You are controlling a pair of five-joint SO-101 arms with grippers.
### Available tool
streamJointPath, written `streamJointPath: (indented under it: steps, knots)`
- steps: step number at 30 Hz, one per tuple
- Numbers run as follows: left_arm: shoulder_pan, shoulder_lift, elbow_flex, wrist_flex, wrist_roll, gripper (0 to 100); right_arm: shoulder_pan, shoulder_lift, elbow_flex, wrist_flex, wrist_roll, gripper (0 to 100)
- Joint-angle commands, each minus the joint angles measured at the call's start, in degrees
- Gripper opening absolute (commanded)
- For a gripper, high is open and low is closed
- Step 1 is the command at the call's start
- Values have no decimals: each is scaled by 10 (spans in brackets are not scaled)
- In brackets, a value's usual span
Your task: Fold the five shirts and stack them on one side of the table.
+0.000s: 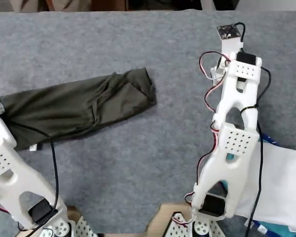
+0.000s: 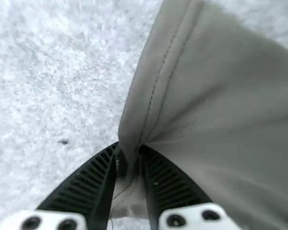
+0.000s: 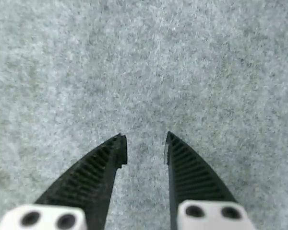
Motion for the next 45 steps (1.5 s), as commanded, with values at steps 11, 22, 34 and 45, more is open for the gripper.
streamJointPath:
  steps: [11,22,34,45]
  knots:
    - [328,-61,-76,67,71,18,3,-2,-14,-10,-6,147]
    - [550,-61,-116,33,106,18,3,-1,-11,-17,-6,147]
    - [621,-59,-105,-96,145,18,2,-1,-10,-18,-7,147]
    - [630,-59,-66,-170,206,18,0,-1,-9,-18,-6,148]
